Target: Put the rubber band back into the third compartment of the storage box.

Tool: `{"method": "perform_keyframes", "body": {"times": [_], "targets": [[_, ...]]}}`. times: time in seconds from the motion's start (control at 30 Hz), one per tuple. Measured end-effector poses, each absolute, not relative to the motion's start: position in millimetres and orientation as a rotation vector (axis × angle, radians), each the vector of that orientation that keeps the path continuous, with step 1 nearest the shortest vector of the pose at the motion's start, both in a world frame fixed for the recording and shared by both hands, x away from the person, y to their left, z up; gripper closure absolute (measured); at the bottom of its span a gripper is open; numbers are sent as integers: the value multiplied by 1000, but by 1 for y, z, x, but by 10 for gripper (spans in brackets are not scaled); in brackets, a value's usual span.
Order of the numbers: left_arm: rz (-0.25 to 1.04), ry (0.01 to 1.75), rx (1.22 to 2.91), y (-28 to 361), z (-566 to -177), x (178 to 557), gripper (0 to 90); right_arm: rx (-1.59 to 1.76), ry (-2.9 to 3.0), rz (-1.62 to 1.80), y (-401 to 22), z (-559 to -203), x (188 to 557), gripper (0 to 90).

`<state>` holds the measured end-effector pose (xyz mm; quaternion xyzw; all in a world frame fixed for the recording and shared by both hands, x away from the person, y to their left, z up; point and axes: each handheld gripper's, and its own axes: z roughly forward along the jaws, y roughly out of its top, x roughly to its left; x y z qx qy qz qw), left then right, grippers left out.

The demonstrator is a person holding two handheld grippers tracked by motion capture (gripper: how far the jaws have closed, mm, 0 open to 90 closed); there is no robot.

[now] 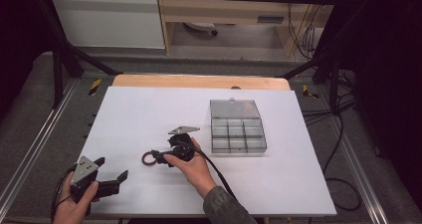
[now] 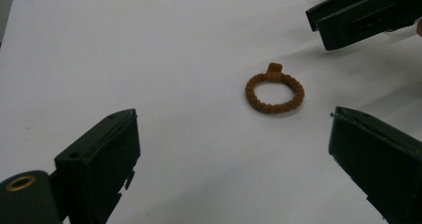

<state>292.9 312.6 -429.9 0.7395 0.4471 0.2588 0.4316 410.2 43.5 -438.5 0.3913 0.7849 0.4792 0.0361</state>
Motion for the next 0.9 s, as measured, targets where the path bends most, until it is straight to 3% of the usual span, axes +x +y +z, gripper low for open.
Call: {"method": "perform_keyframes", "body": {"times": [0.67,0.9], "targets": [[639,1110,1848,312,-430,293,61,1132,2421,1431,59,-452,414,592],[635,1106,1853,312,-430,293,61,1056,2477,1380,73,-455,414,648]]}}
